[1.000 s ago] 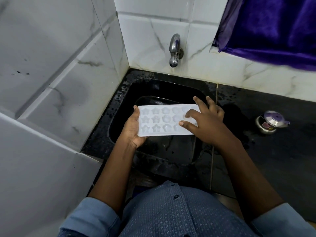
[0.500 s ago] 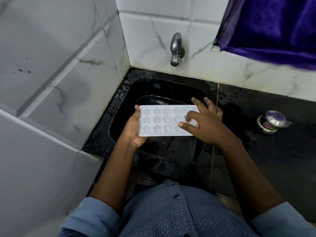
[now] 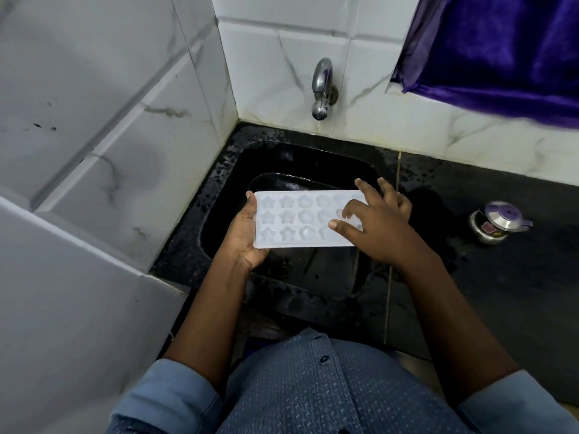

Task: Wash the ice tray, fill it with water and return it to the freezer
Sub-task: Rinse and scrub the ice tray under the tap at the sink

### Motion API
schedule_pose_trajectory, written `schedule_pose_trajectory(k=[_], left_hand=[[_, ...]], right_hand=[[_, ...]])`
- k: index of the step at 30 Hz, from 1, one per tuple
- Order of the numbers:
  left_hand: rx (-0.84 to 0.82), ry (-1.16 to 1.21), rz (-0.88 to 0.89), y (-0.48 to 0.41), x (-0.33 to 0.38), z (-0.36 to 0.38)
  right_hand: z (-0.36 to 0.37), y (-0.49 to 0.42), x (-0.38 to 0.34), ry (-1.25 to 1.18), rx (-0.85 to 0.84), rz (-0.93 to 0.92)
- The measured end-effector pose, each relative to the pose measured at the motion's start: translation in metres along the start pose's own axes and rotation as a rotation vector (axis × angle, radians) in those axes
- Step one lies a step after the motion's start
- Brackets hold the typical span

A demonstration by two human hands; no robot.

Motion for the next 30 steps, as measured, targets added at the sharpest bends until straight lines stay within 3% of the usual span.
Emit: schedule_pose_trajectory(k=[30], left_hand=[[-0.031,0.0,0.005,0.0067,0.0006,-0.004]], right_hand=[[-0.0042,0.0057,-0.0067,-0.087,-0.01,0.008]])
Point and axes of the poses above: each hand's wrist, its own y-axis away from the middle knuckle, its own z-axis out of the palm, x = y × z, the point moved 1 cm from there along -y, towards the middle knuckle, and after that the axes turned 6 degrees about -z, right-handed, at the moved point
